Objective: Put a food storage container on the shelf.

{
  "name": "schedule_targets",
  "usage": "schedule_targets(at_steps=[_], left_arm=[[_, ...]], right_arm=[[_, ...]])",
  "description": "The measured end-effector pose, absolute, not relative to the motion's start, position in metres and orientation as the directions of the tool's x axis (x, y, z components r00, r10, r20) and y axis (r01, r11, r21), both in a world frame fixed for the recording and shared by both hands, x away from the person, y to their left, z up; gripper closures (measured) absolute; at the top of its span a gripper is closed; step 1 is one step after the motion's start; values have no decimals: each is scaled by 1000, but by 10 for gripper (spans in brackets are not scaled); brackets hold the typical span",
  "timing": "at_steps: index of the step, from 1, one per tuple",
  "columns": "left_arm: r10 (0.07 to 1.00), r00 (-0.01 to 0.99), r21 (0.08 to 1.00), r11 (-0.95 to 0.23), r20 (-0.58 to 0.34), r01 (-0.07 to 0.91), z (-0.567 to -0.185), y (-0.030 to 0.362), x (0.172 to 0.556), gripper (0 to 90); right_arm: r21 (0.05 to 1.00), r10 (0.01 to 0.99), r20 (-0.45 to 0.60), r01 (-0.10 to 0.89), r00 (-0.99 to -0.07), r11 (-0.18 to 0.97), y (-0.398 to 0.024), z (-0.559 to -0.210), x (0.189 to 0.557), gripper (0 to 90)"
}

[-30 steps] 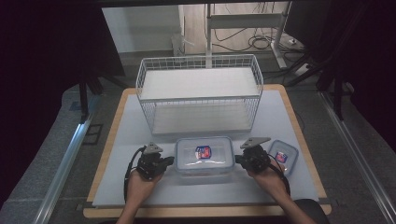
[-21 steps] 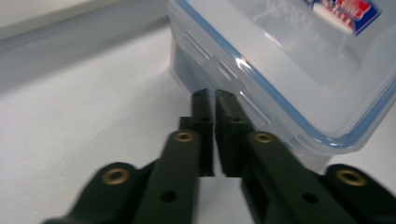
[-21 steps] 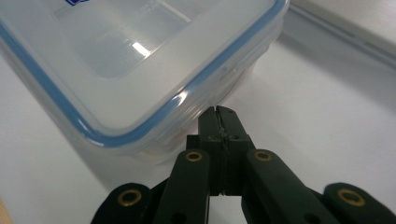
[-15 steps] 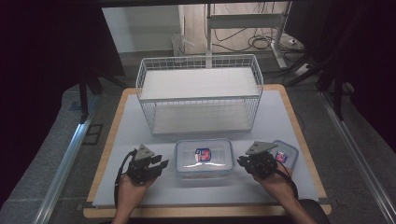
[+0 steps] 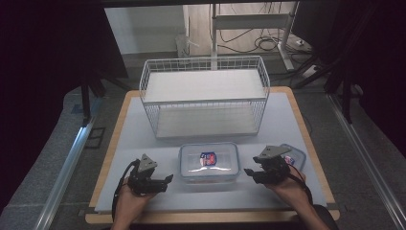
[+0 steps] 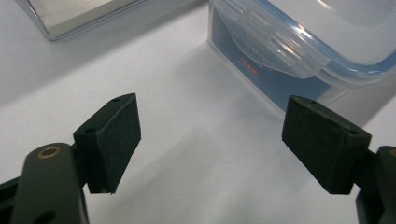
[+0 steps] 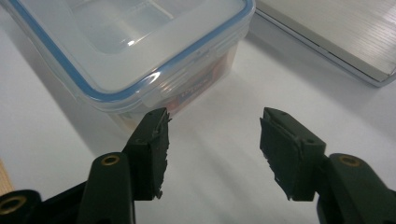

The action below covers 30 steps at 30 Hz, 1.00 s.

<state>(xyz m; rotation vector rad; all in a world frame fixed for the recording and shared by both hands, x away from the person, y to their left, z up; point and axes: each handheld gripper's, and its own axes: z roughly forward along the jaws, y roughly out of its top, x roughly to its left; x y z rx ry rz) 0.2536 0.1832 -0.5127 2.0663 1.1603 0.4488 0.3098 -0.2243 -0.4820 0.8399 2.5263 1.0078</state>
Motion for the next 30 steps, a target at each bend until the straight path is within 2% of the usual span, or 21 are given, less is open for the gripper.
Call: schedule_targets(at_steps=[7, 12, 20, 26, 30], left_arm=[[847, 525, 737, -299, -88, 606, -510, 187, 256, 174], [827, 542, 751, -261, -150, 606, -503, 189, 260, 131], [784, 585, 746, -258, -210, 614, -496, 182, 270, 96], [732, 600, 719, -224, -322, 658, -501, 175, 289, 68], [710, 608, 694, -235, -355, 680, -506, 166, 298, 62]], right_arm=[[701, 619, -29, 426, -785, 573, -227, -481, 313, 396], [706, 613, -4, 432, -790, 561, -228, -477, 314, 371], [722, 594, 93, 466, -799, 512, -225, -471, 318, 249], [710, 564, 158, 490, -811, 506, -212, -474, 327, 184], [679, 562, 237, 549, -792, 487, -205, -481, 339, 143]])
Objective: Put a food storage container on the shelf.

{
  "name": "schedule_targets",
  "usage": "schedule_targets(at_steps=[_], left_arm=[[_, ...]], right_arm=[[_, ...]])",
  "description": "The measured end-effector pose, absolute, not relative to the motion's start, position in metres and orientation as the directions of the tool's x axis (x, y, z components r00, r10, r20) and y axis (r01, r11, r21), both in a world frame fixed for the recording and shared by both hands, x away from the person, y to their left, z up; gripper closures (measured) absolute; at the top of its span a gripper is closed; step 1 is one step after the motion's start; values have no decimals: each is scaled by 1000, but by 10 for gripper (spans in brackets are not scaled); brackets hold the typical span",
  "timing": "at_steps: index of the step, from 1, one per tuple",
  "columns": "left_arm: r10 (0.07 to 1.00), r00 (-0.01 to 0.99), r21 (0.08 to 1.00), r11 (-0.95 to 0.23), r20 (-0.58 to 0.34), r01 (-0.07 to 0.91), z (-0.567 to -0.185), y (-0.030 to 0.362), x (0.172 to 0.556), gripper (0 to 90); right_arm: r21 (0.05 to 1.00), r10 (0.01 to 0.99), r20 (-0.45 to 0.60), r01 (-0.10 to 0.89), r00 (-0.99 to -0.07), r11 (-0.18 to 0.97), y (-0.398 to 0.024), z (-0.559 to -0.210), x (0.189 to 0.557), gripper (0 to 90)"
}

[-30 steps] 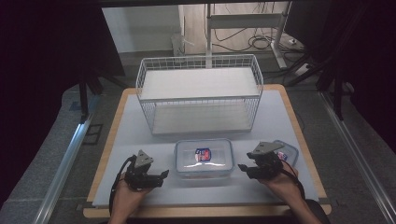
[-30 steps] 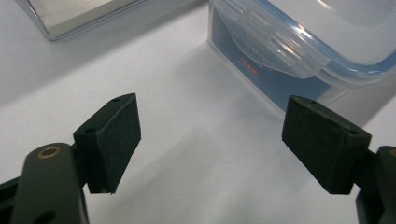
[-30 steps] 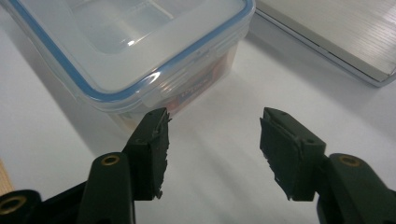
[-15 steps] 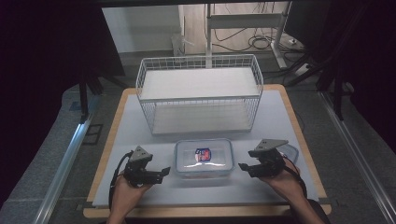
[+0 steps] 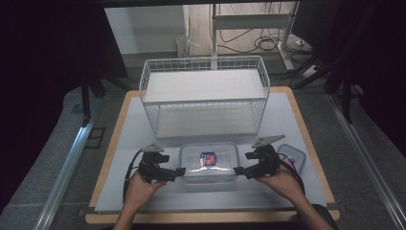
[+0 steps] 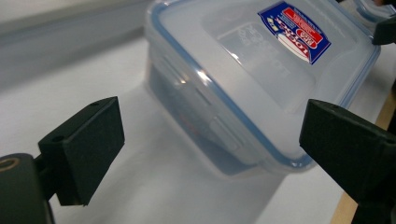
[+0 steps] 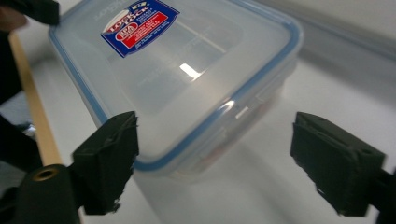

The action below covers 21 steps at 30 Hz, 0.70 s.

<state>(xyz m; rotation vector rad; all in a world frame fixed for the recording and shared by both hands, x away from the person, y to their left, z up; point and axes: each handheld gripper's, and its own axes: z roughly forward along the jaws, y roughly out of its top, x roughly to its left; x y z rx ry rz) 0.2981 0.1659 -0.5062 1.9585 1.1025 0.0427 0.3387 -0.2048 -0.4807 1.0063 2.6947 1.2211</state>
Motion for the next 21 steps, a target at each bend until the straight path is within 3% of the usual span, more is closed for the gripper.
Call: schedule_targets(at_steps=[7, 13, 21], left_arm=[[631, 614, 656, -212, -474, 724, -515, 154, 315, 64], [618, 595, 632, -196, -514, 750, -517, 150, 317, 60], [620, 605, 633, -215, -500, 743, -512, 154, 310, 125]], right_arm=[[604, 538, 390, 649, -747, 463, -191, -491, 354, 95], [547, 536, 466, 706, -704, 450, -182, -497, 363, 49], [556, 539, 469, 708, -699, 435, -189, -490, 359, 185]])
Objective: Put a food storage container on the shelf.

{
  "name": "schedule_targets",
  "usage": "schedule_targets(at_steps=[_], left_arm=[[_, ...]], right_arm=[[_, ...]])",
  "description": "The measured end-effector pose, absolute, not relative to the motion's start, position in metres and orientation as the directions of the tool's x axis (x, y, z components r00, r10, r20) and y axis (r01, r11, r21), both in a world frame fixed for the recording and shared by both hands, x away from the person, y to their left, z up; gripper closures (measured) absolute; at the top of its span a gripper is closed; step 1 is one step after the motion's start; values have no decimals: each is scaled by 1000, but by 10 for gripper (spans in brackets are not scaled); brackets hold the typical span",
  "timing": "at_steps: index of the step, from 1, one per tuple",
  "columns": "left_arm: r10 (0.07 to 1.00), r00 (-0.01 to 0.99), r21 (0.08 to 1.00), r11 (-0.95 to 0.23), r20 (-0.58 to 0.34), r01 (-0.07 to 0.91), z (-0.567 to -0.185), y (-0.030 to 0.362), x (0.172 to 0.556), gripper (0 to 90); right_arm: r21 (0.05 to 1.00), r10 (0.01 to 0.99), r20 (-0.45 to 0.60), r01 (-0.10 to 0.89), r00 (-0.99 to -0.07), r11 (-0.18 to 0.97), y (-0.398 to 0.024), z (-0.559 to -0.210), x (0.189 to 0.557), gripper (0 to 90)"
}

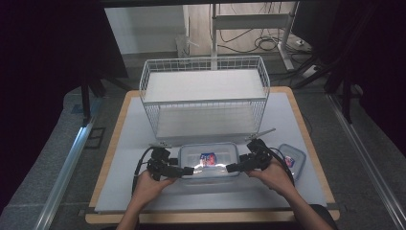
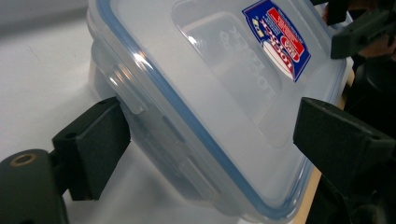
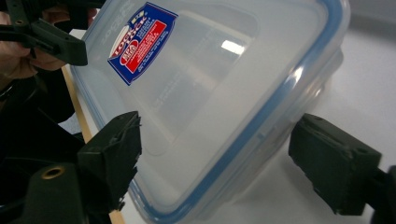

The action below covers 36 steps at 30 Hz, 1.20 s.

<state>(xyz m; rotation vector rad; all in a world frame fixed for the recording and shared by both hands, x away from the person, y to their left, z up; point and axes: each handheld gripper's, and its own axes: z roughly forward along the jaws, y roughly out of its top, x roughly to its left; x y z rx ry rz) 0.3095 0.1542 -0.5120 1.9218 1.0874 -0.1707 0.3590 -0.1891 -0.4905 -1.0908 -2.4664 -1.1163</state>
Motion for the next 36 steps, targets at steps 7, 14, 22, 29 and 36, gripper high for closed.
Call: schedule_targets(at_steps=[7, 14, 22, 29, 36], left_arm=[[606, 612, 673, -165, -508, 721, -507, 167, 296, 322], [611, 615, 681, -163, -498, 714, -507, 167, 292, 337], [615, 624, 692, -170, -482, 702, -506, 166, 289, 341], [614, 627, 697, -167, -480, 697, -507, 167, 285, 354], [615, 613, 694, -144, -495, 705, -508, 167, 284, 354]], right_arm=[[590, 520, 489, 705, -700, 394, -202, -485, 351, 368], [605, 509, 498, 702, -702, 377, -205, -485, 353, 376], [580, 493, 549, 732, -675, 356, -206, -490, 359, 316], [568, 487, 561, 739, -670, 363, -206, -491, 357, 331], [600, 490, 552, 730, -674, 328, -214, -488, 351, 470]])
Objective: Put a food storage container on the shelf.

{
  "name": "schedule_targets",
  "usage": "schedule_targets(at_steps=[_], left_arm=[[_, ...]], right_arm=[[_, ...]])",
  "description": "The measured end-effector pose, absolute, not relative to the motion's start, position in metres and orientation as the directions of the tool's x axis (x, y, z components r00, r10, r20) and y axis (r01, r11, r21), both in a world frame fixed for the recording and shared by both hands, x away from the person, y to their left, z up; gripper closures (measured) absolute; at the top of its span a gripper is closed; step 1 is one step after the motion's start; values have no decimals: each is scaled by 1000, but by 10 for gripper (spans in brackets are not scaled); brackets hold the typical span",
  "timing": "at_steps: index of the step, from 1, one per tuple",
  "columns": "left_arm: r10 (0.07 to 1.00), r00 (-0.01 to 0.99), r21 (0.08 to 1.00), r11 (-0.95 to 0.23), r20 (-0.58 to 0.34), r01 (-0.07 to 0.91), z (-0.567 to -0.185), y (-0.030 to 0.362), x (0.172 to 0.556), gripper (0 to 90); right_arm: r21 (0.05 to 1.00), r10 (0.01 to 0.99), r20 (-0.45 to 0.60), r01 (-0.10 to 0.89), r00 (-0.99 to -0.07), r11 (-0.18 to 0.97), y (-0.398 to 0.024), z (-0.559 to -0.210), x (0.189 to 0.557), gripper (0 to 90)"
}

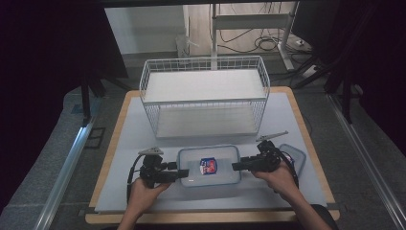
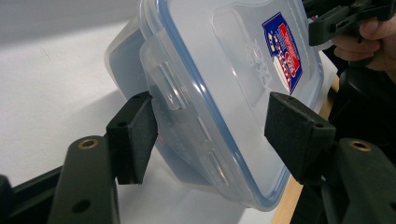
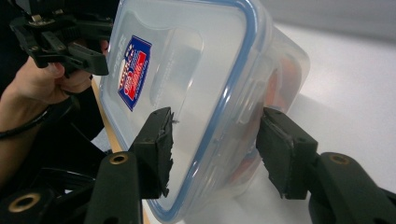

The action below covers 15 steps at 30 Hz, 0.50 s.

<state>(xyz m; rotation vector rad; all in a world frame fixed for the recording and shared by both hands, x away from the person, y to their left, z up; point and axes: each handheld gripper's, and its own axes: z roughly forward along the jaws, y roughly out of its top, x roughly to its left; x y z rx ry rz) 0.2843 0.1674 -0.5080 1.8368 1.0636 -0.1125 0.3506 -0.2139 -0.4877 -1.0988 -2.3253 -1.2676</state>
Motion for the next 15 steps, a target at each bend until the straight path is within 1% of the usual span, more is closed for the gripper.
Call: schedule_targets(at_steps=[3, 6, 7, 10, 13, 15], left_arm=[[603, 599, 690, -109, -527, 716, -510, 171, 283, 388], [592, 597, 687, -99, -541, 720, -512, 173, 283, 409], [587, 589, 678, -91, -555, 730, -514, 173, 283, 403], [582, 572, 660, -78, -578, 747, -518, 175, 283, 329], [571, 570, 654, -75, -591, 752, -520, 175, 285, 320], [553, 564, 644, -62, -614, 762, -521, 176, 285, 337]], right_arm=[[599, 489, 559, 734, -670, 320, -215, -487, 349, 486], [607, 485, 558, 730, -673, 315, -216, -488, 348, 491], [607, 484, 559, 730, -674, 314, -216, -488, 348, 490], [608, 484, 558, 729, -674, 314, -216, -488, 348, 491], [609, 486, 555, 728, -675, 316, -216, -488, 347, 491], [609, 486, 554, 727, -675, 316, -216, -488, 347, 491]])
